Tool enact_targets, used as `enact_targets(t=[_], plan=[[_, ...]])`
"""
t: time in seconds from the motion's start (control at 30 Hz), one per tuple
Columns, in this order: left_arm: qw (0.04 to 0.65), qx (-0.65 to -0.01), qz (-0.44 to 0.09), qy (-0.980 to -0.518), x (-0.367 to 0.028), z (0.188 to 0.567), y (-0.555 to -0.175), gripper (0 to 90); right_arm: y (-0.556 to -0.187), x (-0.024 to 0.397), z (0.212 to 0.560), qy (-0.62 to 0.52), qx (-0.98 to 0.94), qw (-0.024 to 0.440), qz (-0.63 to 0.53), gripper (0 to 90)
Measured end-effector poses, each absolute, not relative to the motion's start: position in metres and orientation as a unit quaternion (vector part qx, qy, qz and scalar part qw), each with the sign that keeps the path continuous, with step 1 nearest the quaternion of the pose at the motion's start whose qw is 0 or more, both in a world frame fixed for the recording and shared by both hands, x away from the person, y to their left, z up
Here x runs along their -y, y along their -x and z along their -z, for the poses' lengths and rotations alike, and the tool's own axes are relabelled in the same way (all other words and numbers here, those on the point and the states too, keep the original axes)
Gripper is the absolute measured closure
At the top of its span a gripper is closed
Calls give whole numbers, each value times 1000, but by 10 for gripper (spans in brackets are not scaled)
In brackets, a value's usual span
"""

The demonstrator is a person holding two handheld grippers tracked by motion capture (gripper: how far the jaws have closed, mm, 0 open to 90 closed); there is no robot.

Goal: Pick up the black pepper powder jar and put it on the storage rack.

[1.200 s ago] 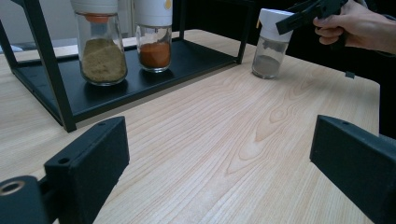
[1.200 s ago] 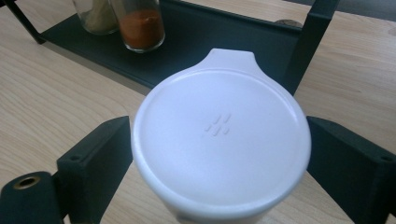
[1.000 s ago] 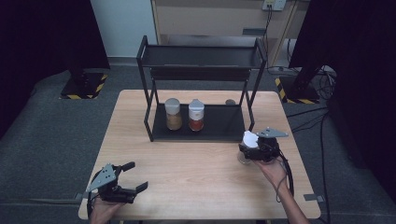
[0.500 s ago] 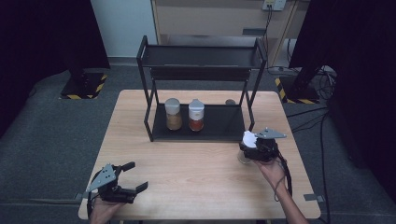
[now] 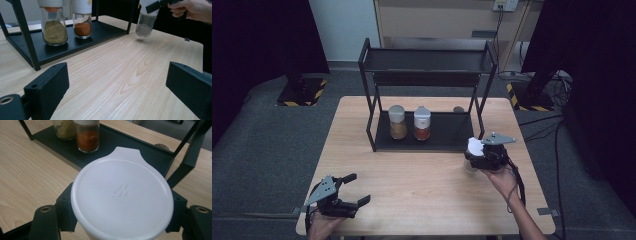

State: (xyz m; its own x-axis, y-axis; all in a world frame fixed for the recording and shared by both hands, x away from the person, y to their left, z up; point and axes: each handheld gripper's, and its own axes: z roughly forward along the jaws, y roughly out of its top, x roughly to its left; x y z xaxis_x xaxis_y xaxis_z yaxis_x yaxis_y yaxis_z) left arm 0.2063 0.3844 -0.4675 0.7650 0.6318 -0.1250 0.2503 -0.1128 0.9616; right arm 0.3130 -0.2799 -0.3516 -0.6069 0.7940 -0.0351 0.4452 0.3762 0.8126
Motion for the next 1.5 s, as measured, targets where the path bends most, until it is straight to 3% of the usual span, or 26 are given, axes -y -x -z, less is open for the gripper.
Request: enact_targets(t=[0.67,1.5], plan=[[592,-304,-161,-729,-385,467,-207,37,-342,250,335,-361,-816,202,-404,312],[597,-305,-158,-725,-386,469,-207,37,-394,208,327,-395,-796,226,-400,312]])
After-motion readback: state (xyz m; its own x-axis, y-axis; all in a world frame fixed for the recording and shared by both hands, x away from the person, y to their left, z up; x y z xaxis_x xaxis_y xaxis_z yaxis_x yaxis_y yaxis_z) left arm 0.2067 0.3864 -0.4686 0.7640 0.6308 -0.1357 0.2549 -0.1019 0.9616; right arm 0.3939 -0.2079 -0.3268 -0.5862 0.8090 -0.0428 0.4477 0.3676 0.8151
